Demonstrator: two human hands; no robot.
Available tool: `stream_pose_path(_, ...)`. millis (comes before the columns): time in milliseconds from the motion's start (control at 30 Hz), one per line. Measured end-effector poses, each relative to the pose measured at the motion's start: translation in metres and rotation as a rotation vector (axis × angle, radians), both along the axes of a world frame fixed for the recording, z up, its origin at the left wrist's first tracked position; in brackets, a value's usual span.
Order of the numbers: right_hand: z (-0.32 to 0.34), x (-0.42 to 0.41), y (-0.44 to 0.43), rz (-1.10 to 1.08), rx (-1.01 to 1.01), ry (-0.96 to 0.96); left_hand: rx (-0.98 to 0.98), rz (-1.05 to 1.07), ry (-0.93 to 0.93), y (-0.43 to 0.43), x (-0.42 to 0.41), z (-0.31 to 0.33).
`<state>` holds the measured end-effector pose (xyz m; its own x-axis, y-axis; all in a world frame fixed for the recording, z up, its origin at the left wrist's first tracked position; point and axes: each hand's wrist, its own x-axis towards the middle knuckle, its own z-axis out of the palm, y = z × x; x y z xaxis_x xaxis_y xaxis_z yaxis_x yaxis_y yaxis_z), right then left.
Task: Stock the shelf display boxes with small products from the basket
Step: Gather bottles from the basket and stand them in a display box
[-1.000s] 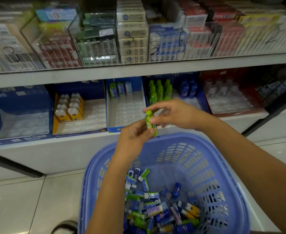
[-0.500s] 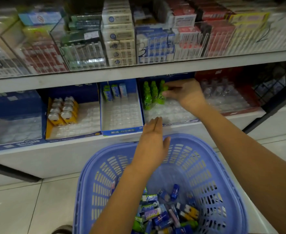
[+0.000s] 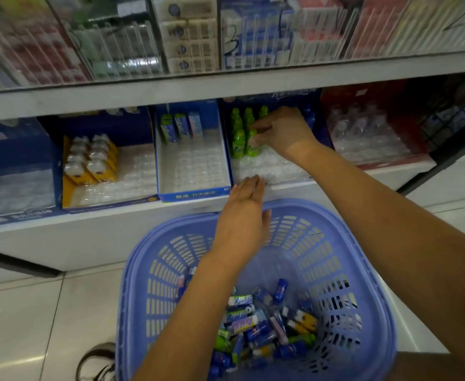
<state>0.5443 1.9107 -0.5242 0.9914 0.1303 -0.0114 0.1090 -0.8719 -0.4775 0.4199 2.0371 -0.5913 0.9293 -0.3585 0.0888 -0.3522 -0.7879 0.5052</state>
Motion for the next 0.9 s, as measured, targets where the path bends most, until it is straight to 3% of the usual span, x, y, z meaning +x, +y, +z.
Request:
stream_pose_path(100, 0.004, -0.003, 0.002, -0.004, -0.012, 0.006, -0.002, -0.002, 0.038, 0.0, -0.001, 0.003)
stream_pose_path(200, 0.009, -0.017, 0.001, -0.007, -0.04, -0.041, -0.138, 0.027, 0.054, 0.001, -0.011, 0.005)
stream_pose_path(267, 0.009, -0.038, 0.0, -0.057, 0.092, -0.107, -0.261, 0.074, 0.004, 0.004, -0.019, -0.001)
stream_pose_path(333, 0.002, -0.068, -0.002, -0.015, 0.176, -0.113, -0.265, 0.071, 0.04, 0.008, -0.024, -0.015)
stream_pose_path(400, -0.02, -0.1, -0.002, 0.121, 0.046, 0.066, -0.08, 0.028, 0.221, 0.014, -0.027, -0.036)
stream_pose_path(500, -0.074, -0.145, -0.002, 0.253, -0.194, 0.608, 0.296, -0.106, 0.52, 0.026, -0.046, -0.075)
stream_pose_path(600, -0.131, -0.181, -0.013, 0.322, -0.378, 0.947, 0.447, -0.229, 0.729, 0.024, -0.082, -0.109)
stream_pose_path(733, -0.173, -0.216, -0.027, 0.572, -0.707, 1.149, 0.543, -0.303, 0.843, 0.015, -0.117, -0.137)
stream_pose_path(800, -0.187, -0.227, -0.028, 0.726, -0.85, 1.145, 0.577, -0.33, 0.849, 0.012, -0.121, -0.141)
stream_pose_path(900, -0.199, -0.23, -0.02, 0.793, -0.963, 1.151, 0.601, -0.354, 0.845, 0.011, -0.117, -0.144)
